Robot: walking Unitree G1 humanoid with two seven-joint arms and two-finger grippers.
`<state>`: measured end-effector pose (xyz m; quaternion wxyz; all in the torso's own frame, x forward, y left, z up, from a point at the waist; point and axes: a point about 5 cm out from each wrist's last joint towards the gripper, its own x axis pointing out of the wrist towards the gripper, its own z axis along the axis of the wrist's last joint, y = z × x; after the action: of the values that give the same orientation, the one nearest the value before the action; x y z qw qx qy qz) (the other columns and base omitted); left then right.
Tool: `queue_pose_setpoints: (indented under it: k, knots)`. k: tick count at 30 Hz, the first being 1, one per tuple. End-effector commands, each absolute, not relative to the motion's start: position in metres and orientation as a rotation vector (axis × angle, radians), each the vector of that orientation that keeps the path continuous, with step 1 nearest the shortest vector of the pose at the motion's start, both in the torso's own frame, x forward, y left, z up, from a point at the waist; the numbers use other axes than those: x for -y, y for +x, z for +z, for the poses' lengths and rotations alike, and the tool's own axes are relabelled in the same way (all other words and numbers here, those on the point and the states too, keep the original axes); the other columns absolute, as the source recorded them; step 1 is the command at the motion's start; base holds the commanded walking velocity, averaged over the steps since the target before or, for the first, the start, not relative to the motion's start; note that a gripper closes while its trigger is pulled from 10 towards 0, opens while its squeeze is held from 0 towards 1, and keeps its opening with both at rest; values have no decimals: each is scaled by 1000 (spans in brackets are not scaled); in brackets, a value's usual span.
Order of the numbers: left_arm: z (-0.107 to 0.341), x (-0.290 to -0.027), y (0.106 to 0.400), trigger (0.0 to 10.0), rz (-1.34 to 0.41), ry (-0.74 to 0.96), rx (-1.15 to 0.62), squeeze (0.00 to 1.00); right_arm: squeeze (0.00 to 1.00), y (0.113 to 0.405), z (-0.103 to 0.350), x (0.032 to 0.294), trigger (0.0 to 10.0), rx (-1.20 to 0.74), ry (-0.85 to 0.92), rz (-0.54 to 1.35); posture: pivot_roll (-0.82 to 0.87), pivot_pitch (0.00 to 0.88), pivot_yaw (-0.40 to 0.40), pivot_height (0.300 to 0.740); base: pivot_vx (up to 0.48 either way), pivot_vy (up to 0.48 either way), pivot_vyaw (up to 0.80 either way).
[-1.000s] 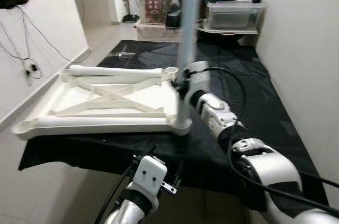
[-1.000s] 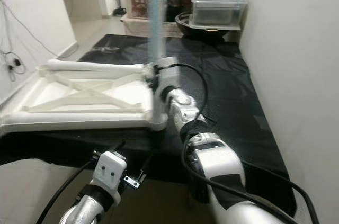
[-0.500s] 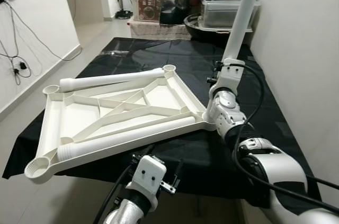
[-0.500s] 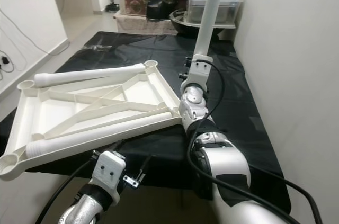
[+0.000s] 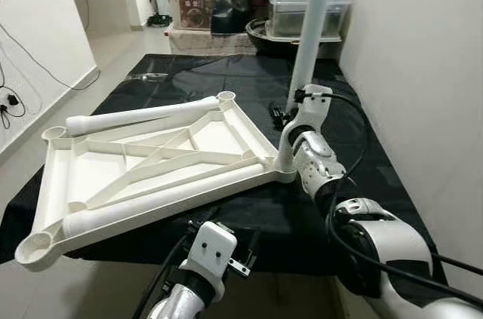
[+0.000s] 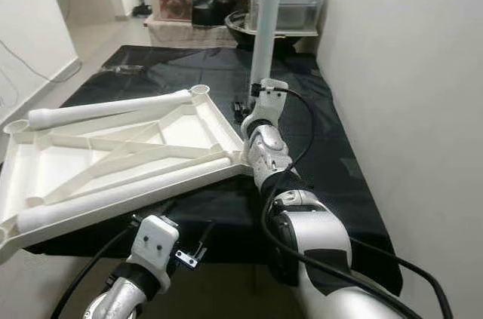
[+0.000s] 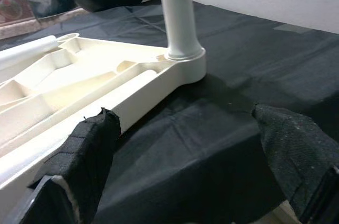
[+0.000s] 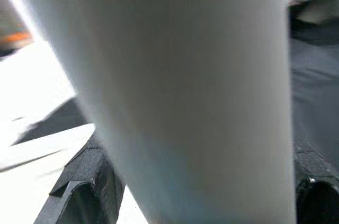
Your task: Building children table
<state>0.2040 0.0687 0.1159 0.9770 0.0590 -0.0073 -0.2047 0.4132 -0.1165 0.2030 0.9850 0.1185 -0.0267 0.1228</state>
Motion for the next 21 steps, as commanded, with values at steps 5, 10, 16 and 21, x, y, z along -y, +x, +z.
queue_pose_setpoints:
  k: [5,10,16,21]
  knots:
    - [114,-66,204,10000,-419,121,1,0,0,406,201,103,10000,35,154,606,49,0,-29,740,0,0,0]
    - [114,-67,203,10000,-422,123,2,0,0,396,195,93,10000,-10,106,886,55,0,-20,740,0,0,0]
    - [114,-68,203,10000,-420,127,0,0,0,387,195,80,10000,-43,95,1110,60,0,-17,740,0,0,0]
    - [113,-68,202,10000,-421,128,-2,0,0,384,196,75,10000,-48,89,1180,81,0,-15,740,0,0,0]
